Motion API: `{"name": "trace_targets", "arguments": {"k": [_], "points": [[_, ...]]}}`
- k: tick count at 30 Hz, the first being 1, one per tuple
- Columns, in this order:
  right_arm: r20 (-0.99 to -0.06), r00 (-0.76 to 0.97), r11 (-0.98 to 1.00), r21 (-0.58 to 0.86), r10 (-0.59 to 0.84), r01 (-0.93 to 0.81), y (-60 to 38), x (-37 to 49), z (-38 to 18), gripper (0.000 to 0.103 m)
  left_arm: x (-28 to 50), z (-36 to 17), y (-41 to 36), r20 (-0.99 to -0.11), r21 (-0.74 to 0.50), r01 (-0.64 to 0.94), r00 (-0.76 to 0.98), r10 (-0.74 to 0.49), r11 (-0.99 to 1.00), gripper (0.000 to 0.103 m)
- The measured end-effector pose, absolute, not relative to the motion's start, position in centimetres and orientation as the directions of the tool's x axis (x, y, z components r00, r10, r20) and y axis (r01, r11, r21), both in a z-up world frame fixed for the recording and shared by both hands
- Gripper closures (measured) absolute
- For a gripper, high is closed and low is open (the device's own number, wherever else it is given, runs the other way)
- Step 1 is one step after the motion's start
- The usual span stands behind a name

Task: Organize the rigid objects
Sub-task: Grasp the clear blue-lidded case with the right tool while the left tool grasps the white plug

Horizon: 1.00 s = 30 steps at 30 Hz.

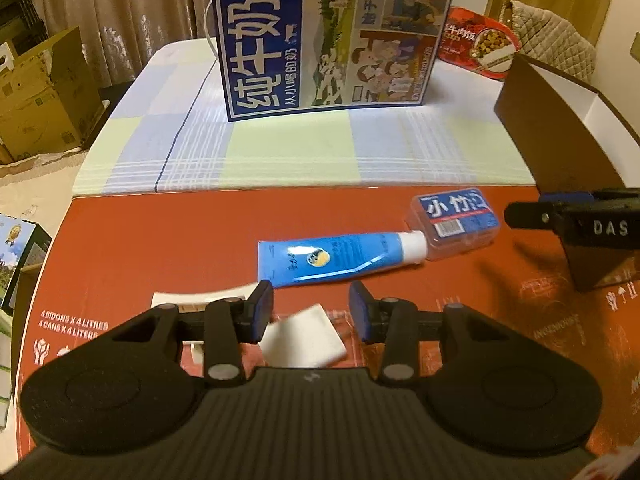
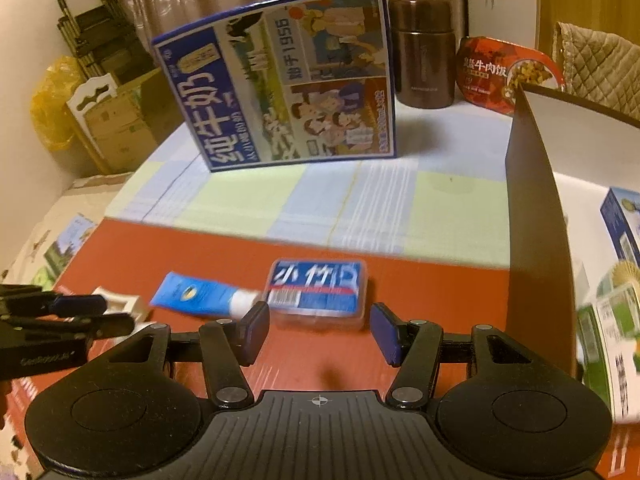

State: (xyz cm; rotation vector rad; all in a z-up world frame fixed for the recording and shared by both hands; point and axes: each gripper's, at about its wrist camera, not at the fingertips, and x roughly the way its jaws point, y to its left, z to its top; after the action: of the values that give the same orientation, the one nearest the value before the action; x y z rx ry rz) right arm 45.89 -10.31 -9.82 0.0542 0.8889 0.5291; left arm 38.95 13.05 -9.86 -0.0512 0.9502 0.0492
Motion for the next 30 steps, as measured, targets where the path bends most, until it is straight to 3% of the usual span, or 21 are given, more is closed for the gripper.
{"name": "trace_targets", "arguments": {"k": [8,18,30], "points": [[-0.735,0.505,0.873,0.251,0.453,-0.418,-8.1,50.5,-11.7,0.065,41.4,-11.3,14.4,-0.828,-0.019,-0.075,0.56,0.026,0.997,0.066],[-0.755,0.442,0.855,0.302,0.484,-0.421,-6.8,53.5,-14.2,0.066,41.6,-12.0,15.0,-0.837,-0.043,-0.039,0.547,-0.015,0.998,0.066],[-0.76,0.372,0.83,0.381,0.532,-0.408,-8.9,48.8,-14.3,0.066,38.3,-11.9,14.7,-0.82,-0.106,0.077,0.557,-0.131,0.991,0.066]]}}
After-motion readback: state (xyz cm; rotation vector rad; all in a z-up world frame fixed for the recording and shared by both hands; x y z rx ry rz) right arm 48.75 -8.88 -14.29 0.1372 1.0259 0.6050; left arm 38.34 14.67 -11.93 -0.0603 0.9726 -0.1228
